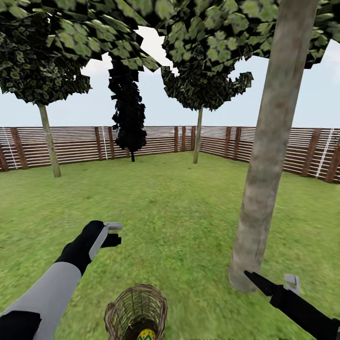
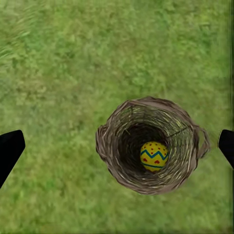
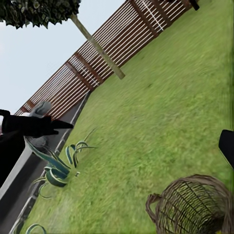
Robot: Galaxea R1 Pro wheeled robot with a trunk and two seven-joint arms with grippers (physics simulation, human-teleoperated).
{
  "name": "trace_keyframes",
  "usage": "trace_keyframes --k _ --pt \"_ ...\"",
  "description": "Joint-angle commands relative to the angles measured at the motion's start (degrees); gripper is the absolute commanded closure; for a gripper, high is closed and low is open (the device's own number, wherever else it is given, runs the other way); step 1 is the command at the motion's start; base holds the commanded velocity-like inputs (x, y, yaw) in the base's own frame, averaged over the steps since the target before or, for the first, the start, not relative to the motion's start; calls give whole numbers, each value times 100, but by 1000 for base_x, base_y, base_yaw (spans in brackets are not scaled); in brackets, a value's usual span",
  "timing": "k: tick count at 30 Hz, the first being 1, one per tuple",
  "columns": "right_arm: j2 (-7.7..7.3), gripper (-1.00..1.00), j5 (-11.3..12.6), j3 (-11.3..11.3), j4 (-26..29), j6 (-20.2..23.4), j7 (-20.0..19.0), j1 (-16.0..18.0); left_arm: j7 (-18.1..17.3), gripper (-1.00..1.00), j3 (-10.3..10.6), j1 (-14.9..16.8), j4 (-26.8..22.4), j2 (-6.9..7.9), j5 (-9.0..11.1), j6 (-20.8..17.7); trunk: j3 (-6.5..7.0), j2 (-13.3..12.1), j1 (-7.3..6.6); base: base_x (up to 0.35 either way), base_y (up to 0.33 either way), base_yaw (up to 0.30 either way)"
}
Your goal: Take the three Easter eggs out of the wicker basket on the lawn in the garden, then place them on the lawn next to a single tree (choose any tree) so that all three eggs are next to the same tree and none are left in the basket.
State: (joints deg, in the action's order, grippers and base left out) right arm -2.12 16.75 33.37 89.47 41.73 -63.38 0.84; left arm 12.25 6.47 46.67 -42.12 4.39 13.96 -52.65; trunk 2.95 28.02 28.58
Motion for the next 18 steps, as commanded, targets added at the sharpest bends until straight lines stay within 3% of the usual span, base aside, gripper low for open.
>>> trace_keyframes --k 1,18 --pt "0 -100 21 3 -5 37 -8 4 51 -100 30 0 -7 9 63 -17 -2 3 2 0 0 -274" --pt "1 -100 26 -4 -2 37 -8 4 55 -100 30 0 -7 9 63 -17 -2 3 2 0 0 -274"
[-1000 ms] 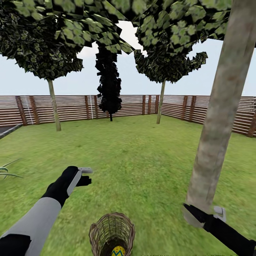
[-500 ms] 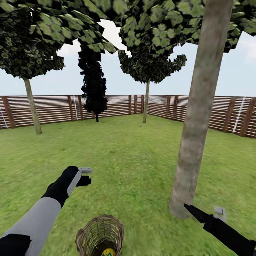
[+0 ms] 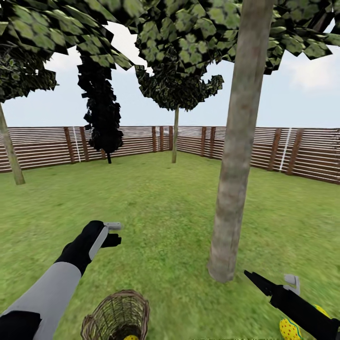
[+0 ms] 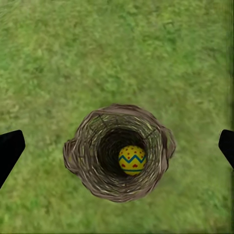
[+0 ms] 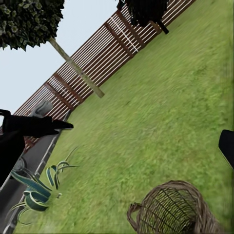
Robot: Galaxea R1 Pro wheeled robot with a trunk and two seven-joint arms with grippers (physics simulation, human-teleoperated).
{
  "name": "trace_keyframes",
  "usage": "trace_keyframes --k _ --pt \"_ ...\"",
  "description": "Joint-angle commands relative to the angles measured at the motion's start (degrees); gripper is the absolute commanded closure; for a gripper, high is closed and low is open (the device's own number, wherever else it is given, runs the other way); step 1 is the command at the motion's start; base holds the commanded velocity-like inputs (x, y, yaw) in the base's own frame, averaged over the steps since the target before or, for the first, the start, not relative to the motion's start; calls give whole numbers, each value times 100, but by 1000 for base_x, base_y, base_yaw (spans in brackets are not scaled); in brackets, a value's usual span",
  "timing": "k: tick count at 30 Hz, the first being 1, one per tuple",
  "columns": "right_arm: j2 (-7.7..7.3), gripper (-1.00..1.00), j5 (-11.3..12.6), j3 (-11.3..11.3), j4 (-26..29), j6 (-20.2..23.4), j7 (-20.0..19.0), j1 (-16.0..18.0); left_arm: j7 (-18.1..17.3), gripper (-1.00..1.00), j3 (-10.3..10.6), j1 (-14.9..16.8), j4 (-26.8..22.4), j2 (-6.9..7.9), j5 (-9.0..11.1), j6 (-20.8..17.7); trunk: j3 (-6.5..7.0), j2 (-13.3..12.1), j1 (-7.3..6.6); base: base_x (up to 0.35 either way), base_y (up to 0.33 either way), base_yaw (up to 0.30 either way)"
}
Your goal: Take the three Easter eggs out of the wicker basket on the lawn in the garden, then place them on the lawn next to a single tree (choose any tree) so that all three eggs are next to the same tree and none are left in the basket.
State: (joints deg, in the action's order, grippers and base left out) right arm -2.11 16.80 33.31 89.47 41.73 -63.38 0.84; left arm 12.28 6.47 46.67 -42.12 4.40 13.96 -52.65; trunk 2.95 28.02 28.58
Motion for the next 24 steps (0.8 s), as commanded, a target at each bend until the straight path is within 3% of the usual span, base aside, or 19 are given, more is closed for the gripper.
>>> trace_keyframes --k 1,9,24 --pt "0 -100 29 3 -2 37 -8 4 50 -100 30 0 -7 9 63 -17 -2 3 2 0 0 -269" --pt "0 -100 36 9 -1 37 -12 4 54 -100 30 0 -7 9 63 -17 -2 3 2 51 11 -120" --pt "0 -100 41 9 -2 37 -8 4 49 -100 30 0 -7 17 63 -17 -2 3 2 292 4 -5"
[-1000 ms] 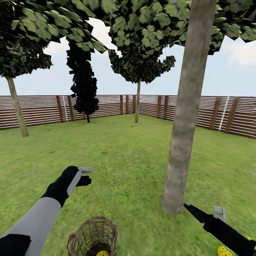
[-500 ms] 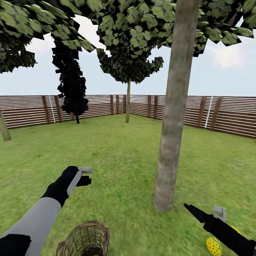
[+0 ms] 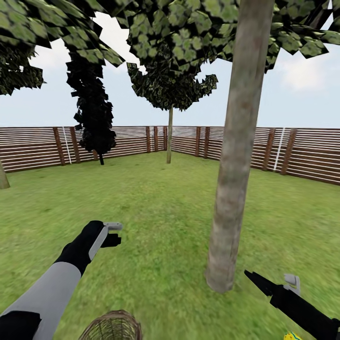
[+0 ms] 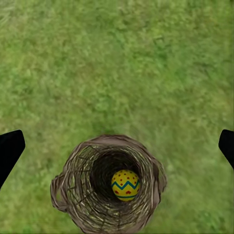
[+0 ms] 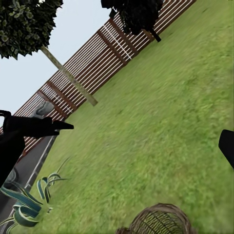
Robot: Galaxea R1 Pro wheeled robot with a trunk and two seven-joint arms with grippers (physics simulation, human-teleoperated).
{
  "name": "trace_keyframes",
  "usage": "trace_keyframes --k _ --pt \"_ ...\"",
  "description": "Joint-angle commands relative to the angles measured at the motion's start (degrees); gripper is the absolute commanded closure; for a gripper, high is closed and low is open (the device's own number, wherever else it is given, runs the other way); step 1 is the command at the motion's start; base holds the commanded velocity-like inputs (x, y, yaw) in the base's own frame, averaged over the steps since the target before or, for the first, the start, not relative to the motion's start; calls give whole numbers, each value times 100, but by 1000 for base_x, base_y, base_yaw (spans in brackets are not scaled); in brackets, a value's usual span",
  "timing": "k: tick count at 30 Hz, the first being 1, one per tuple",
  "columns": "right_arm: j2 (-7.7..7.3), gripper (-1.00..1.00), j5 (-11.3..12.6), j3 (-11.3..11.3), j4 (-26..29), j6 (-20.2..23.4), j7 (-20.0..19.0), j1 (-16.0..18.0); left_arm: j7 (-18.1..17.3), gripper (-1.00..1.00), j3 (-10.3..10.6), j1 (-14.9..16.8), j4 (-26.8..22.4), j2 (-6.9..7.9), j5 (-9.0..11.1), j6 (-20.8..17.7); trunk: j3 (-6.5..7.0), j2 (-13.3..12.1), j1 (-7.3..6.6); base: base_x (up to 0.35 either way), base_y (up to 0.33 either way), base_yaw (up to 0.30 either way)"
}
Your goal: Take the three Easter eggs out of the wicker basket on the lawn in the garden, then place them on the lawn next to a single tree (choose any tree) so that all three eggs are next to the same tree and none are left in the basket.
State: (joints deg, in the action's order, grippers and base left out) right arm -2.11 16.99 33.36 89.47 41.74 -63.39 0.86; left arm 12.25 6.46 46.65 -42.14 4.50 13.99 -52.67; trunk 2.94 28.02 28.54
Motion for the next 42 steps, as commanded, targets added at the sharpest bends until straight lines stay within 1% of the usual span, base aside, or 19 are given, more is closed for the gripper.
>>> trace_keyframes --k 1,10,14,27,34,42 --pt "0 -100 23 4 -1 36 -7 2 51 -100 31 2 -5 7 60 -16 -2 3 5 313 -112 0" --pt "0 -100 13 4 -2 36 -7 2 50 -100 31 2 -5 7 60 -23 -2 3 5 281 -67 0" --pt "0 -100 15 3 -2 36 -8 2 50 -100 31 2 -5 7 60 -23 -2 3 5 139 -7 0" --pt "0 -100 6 2 -2 36 -8 2 42 -100 24 2 -4 7 52 -24 -2 3 5 5 15 0" --pt "0 -100 -1 4 -6 36 -7 2 22 -100 22 2 -10 10 82 -26 -2 3 5 -3 5 0" --pt "0 -100 -2 -31 -1 32 -6 2 -9 -100 -1 2 13 13 85 -45 -2 3 5 0 0 0"
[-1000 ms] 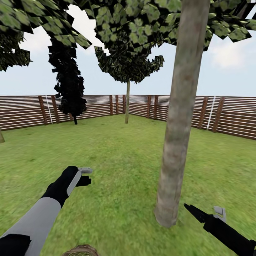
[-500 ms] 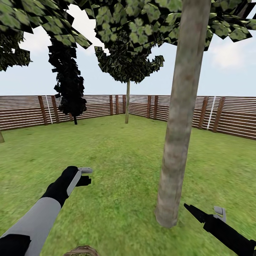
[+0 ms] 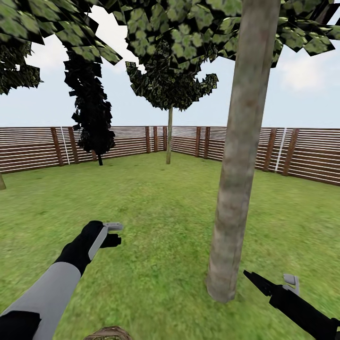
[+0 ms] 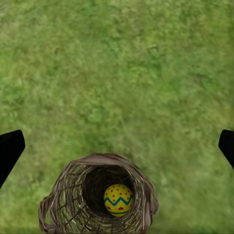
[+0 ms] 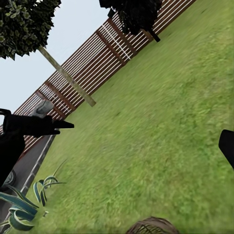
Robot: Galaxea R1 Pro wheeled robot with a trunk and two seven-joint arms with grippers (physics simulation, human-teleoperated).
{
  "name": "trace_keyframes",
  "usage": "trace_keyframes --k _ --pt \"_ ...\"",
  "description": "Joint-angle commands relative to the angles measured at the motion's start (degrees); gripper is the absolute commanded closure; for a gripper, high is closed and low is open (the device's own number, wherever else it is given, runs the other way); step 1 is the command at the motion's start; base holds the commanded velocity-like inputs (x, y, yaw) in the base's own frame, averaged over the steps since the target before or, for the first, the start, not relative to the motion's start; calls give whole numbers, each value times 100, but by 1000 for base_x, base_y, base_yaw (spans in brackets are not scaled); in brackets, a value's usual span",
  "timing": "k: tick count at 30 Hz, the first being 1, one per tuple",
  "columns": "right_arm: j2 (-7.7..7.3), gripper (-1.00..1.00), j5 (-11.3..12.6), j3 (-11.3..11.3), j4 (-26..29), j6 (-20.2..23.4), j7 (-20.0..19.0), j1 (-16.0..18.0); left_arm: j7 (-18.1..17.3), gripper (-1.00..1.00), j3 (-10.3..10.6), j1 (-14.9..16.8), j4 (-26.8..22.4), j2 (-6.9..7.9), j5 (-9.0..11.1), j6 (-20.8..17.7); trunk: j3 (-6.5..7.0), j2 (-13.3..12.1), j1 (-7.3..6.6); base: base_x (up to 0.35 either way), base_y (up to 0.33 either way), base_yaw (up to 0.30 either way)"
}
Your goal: Take the three Easter eggs out of the wicker basket on the lawn in the garden, then place them on the lawn next to a single tree (choose any tree) so that all three eggs are next to the same tree and none are left in the basket.
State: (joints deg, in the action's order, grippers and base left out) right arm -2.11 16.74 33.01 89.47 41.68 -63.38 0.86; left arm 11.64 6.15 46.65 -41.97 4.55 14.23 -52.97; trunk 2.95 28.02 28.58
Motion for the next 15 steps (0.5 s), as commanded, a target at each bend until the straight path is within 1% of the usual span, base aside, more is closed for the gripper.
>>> trace_keyframes --k 1,6,9,15 --pt "0 -100 22 0 -2 35 -6 2 51 -100 20 2 21 7 62 -29 -2 4 2 0 0 0" --pt "0 -100 22 -15 -3 33 -7 2 49 -100 5 2 156 10 68 -151 -2 4 2 0 0 0" --pt "0 -100 25 8 -3 33 -8 2 47 -100 -4 2 333 12 75 -176 -2 4 2 0 0 0" --pt "0 -100 43 35 -6 30 -13 2 39 -100 -7 2 539 16 79 -185 -110 244 134 0 0 0"
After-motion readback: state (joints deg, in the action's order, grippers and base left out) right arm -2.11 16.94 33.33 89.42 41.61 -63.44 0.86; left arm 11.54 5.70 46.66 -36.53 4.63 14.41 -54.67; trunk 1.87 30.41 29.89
